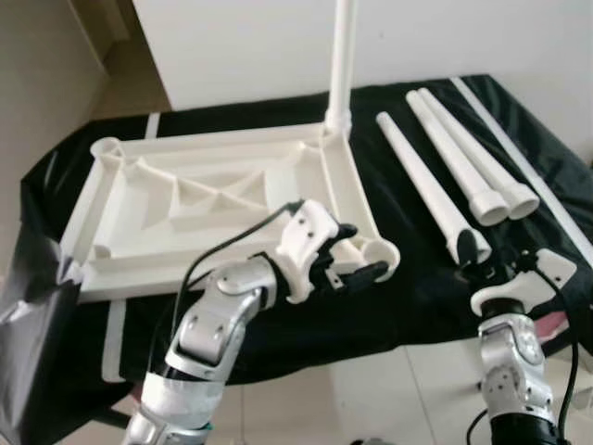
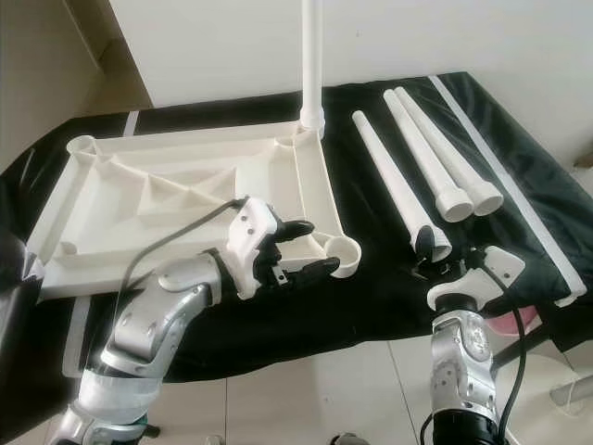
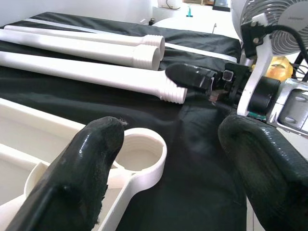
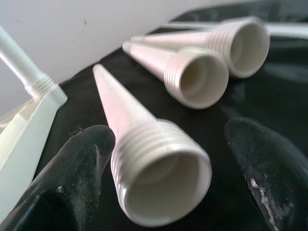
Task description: Building children table
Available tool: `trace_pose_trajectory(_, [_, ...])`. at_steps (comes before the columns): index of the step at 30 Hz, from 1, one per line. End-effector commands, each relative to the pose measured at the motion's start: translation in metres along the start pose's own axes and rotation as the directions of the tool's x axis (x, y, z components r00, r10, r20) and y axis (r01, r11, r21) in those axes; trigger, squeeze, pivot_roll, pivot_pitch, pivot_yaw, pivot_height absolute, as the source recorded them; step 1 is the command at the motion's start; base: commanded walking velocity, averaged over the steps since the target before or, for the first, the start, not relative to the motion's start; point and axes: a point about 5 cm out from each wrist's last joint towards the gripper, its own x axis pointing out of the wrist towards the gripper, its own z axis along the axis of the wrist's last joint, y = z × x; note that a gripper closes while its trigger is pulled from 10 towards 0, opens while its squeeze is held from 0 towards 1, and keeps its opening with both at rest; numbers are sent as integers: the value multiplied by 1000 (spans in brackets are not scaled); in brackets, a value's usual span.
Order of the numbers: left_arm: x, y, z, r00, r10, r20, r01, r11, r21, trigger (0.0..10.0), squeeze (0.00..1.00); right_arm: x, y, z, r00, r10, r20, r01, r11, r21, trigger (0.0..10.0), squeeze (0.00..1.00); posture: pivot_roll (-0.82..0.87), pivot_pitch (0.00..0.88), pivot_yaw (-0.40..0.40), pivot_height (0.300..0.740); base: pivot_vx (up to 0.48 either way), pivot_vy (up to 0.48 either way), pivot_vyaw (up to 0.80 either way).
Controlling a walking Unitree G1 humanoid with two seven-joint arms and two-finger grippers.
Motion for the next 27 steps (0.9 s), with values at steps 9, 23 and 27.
trace_pose_trajectory(9, [0,0,1,999,47,2,-47,999,2,10000,0,8,0,-11,994,52,-94,-54,998,-20,10000,0,-84,77,60,740,0,0,0])
trace_pose_trajectory(23, [1,-1,1,999,43,4,-43,999,-1,10000,0,19,10,-5,981,149,-122,-169,971,-172,0,0,-84,69,56,740,0,0,0])
trace_pose_trajectory(27, [2,-1,1,999,44,5,-44,999,-4,10000,0,19,14,-5,977,167,-133,-199,940,-276,0,0,-85,70,57,740,0,0,0])
